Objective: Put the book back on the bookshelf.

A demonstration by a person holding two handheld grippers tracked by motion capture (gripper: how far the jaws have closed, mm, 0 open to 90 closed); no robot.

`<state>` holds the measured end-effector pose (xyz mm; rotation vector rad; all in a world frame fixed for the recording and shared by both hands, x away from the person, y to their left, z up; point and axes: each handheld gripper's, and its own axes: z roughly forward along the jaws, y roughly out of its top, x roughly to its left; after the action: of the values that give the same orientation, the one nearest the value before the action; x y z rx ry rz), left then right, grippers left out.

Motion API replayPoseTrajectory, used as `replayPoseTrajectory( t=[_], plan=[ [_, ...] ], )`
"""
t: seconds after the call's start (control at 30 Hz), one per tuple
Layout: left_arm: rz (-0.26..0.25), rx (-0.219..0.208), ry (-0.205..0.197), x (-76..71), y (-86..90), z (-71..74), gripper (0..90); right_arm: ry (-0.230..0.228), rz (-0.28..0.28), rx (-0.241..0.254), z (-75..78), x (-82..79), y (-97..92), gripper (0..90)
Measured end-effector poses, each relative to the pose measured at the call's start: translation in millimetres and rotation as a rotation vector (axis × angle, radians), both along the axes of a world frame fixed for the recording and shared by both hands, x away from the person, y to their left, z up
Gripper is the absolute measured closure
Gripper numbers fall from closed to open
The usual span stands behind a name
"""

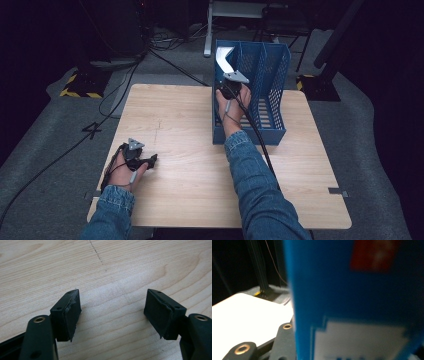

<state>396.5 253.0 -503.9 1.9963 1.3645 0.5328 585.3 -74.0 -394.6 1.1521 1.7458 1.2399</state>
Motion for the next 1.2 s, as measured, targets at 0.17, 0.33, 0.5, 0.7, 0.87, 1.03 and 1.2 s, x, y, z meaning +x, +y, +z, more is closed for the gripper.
replayPoseTrajectory(
  t=[0.17,0.33,0.5,0.7,0.87,1.03,1.2],
  plan=[
    [0.0,0.001,0.0,0.0,-0.2,0.0,29.5,-0.033,-0.019,0.004,-8.0,-8.1,1.5,60.2],
    [0.0,0.003,0.0,0.2,-0.4,0.0,29.5,-0.038,-0.03,0.014,-8.7,-6.6,2.4,60.1],
    [0.0,0.003,0.0,0.2,-0.4,0.0,29.5,-0.032,-0.035,-0.004,-7.6,-4.4,3.7,59.4],
    [0.001,0.007,-0.002,1.9,-1.0,0.0,29.3,-0.032,-0.033,-0.029,-7.3,-6.2,1.1,55.1],
    [0.003,0.005,-0.002,2.1,-1.0,-0.1,29.3,-0.031,0.002,0.0,1.7,-11.9,-8.7,48.0],
    [0.01,0.001,0.002,-2.3,0.6,0.0,29.3,-0.044,0.033,0.035,19.8,-23.9,-15.9,42.6],
    [0.011,0.005,-0.002,-2.7,0.5,-0.3,29.3,-0.07,0.073,0.01,42.8,-47.0,-26.8,39.3]
  ],
)
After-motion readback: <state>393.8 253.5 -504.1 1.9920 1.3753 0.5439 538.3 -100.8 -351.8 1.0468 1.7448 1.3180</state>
